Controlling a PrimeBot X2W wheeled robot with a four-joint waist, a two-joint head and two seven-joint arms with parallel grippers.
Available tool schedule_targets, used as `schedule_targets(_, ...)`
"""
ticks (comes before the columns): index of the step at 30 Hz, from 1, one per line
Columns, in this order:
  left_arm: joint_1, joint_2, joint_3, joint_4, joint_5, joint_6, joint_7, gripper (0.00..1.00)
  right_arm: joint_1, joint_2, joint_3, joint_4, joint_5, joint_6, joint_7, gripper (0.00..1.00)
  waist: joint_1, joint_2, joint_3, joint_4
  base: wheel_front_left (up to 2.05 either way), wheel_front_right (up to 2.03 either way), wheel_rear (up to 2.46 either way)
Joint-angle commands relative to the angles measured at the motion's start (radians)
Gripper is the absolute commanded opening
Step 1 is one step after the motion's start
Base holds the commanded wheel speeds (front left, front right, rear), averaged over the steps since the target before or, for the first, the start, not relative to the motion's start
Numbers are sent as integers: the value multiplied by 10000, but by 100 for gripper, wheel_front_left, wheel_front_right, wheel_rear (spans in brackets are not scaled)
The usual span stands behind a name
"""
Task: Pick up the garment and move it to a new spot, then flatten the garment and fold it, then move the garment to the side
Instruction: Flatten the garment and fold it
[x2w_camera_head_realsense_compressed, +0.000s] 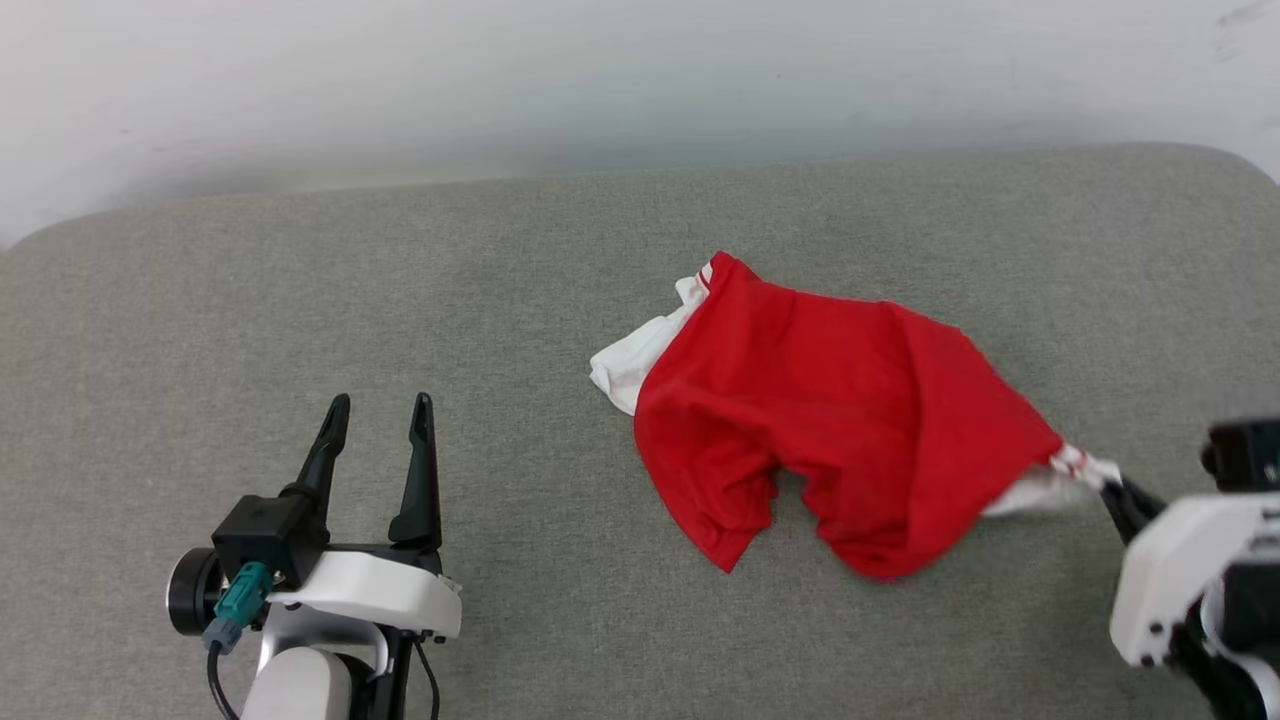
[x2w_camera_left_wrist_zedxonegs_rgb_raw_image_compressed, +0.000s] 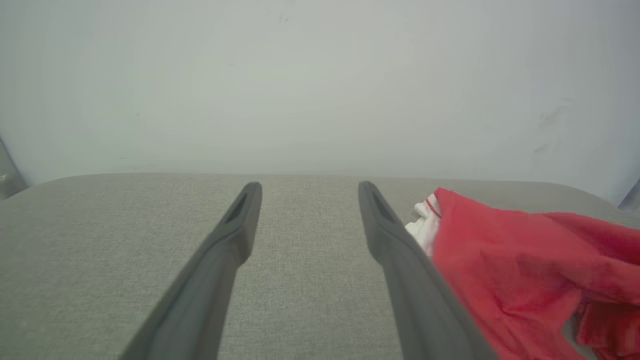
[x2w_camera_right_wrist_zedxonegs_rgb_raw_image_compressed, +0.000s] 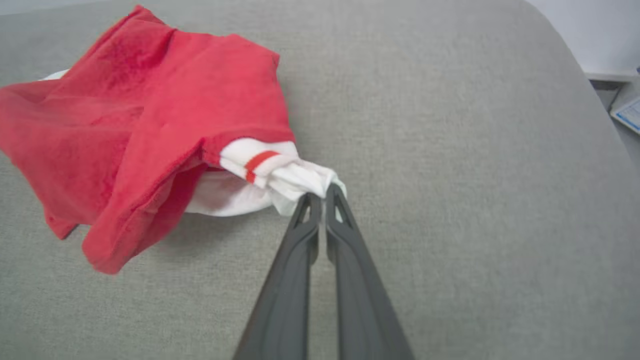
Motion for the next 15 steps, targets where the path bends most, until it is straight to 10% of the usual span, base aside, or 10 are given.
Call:
schedule_targets(1,31,-12,6,21,53,-31,-25,100,274,180,-270,144,-29,-7,-89,0,-1,0,16,-9,0,0,0)
schedule_targets(8,-10,-4,6,145,65,-91,-25,100,1333,977,-1323,1910,-114,-7,-885,0,-1,0,79,-46,0,0,0)
schedule_targets(10,7,9,7,194,70,-101,-25,100,1324,1055,-1336,2335,-129,-7,-1330,43,-1,0,81,-57,0,0,0)
schedule_targets(11,10,16,5,217,72,-110,-25,100,1273,1121,-1315,2486,-47,-7,-1604,100,-1,0,69,-60,0,0,0)
schedule_targets(15,135,36,14,309,72,-132,-25,100,1201,1211,-1311,2643,21,-7,-2881,100,-1,0,-95,-70,0,0,0)
